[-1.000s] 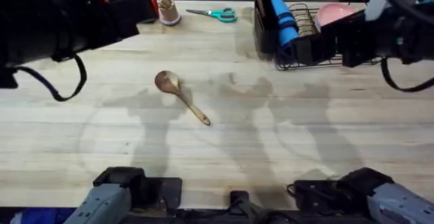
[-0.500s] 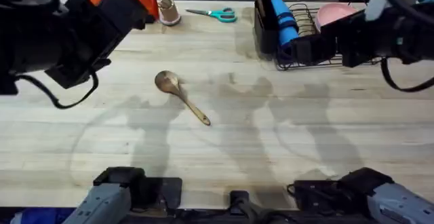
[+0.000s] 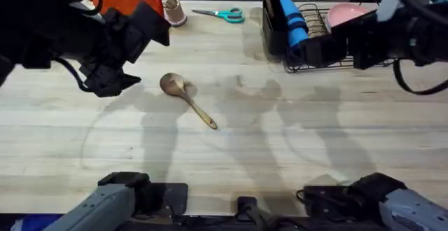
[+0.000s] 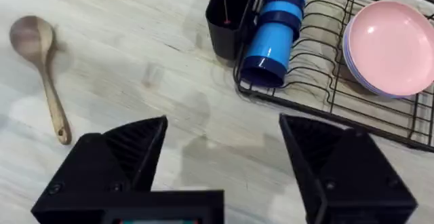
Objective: Pick up the spoon on the table one by one and put them onto the rack
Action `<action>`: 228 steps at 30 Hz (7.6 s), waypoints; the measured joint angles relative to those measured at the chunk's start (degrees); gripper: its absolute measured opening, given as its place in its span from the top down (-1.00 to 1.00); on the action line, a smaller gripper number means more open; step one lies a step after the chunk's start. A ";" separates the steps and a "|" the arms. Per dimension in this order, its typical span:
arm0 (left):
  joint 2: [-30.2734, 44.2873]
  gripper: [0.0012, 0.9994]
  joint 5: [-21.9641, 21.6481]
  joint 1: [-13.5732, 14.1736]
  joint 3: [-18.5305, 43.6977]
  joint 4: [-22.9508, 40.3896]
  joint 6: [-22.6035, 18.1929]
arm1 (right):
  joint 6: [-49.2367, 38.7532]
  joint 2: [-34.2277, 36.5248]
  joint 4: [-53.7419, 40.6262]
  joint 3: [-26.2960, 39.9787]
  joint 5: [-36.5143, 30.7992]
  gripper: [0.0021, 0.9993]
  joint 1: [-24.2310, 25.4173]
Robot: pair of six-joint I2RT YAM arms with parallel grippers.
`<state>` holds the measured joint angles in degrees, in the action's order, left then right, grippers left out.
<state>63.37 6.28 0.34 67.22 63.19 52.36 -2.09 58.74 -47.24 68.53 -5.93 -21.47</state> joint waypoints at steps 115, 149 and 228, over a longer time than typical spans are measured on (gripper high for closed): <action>23.99 -0.02 -13.42 19.04 -16.48 -17.17 9.44 | -0.02 1.01 -1.23 0.00 0.00 -1.00 0.00; 24.01 0.92 -13.90 19.04 -16.41 -21.22 9.33 | -0.02 1.01 -1.20 0.00 0.00 -1.00 0.00; 36.08 0.91 -15.56 34.47 0.24 -96.57 -30.90 | -0.02 -7.04 0.89 0.00 -0.07 -0.99 0.00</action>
<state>99.45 -9.28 34.81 67.46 -33.38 21.45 -2.11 51.70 -46.35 68.53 -6.00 -21.47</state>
